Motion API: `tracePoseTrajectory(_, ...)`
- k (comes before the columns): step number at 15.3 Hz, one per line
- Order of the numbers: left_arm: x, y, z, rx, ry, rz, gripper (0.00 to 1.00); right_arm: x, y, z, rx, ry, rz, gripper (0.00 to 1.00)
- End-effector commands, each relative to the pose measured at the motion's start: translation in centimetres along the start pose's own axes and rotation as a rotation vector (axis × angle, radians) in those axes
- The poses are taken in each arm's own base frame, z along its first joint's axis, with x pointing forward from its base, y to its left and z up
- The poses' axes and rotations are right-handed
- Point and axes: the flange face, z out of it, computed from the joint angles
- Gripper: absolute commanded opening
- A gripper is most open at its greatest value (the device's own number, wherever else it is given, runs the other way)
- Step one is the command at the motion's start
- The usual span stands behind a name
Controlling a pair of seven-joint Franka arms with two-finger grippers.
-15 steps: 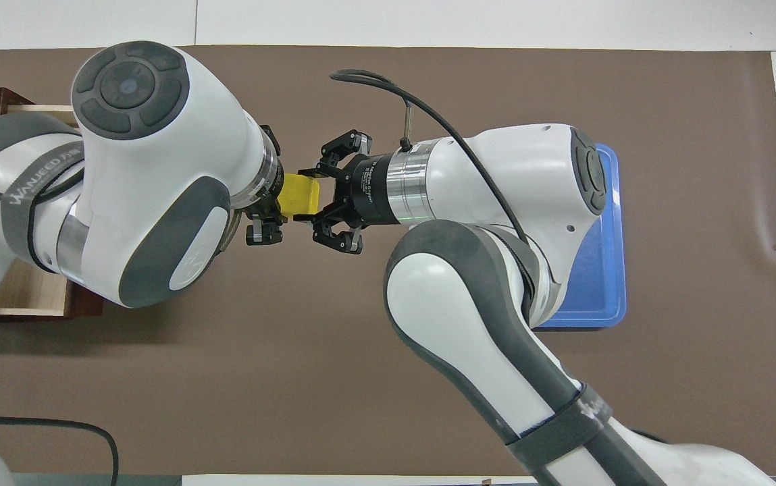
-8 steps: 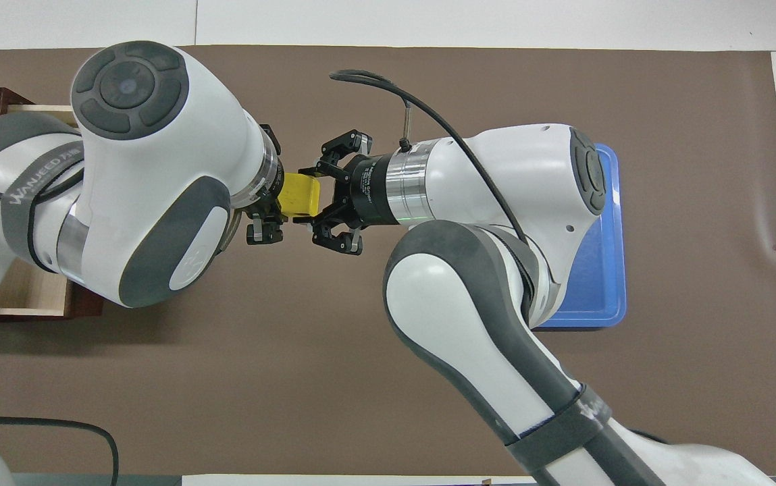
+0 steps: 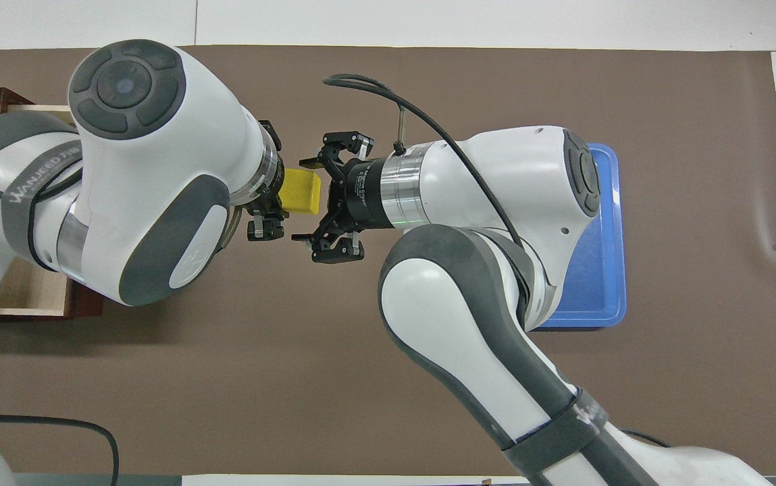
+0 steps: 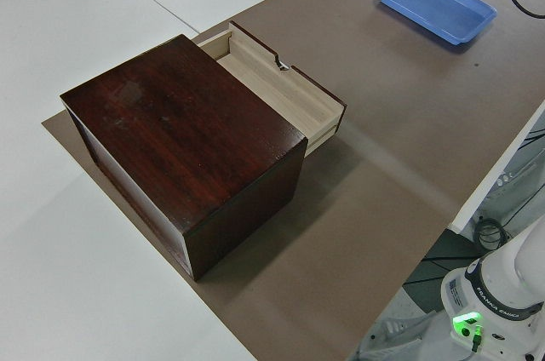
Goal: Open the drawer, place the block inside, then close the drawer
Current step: 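Carry the block with the left gripper toward the drawer while the right gripper withdraws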
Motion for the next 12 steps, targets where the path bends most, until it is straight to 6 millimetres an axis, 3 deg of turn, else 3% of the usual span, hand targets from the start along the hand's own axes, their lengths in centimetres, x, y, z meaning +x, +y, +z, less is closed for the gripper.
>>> tracePoseTrajectory(1, 0.9, 0.9, -0.1, 0.010, 0.019, 0.001, 0.00, -0.2, -0.3, -0.3, -0.008, 0.000, 0.027, 1.00)
tracePoseTrajectory(4, 3.7, 1.7, -0.2, 0.034, 0.057, 0.065, 0.00, 2.3, -2.4, -2.9, -0.031, 0.021, 0.059, 1.00)
tracePoseTrajectory(7, 7.9, 3.4, -1.8, 0.013, 0.049, 0.093, 0.00, 6.0, -5.5, -9.0, -0.025, 0.046, 0.104, 1.00)
tracePoseTrajectory(9, 12.1, 4.6, -2.3, 0.014, 0.052, 0.101, 0.00, 8.4, -6.9, -12.9, -0.011, 0.077, 0.119, 1.00)
tracePoseTrajectory(12, 19.2, 5.9, -2.6, 0.014, 0.053, 0.124, 0.00, 10.4, -7.5, -17.4, 0.006, 0.171, 0.050, 1.00)
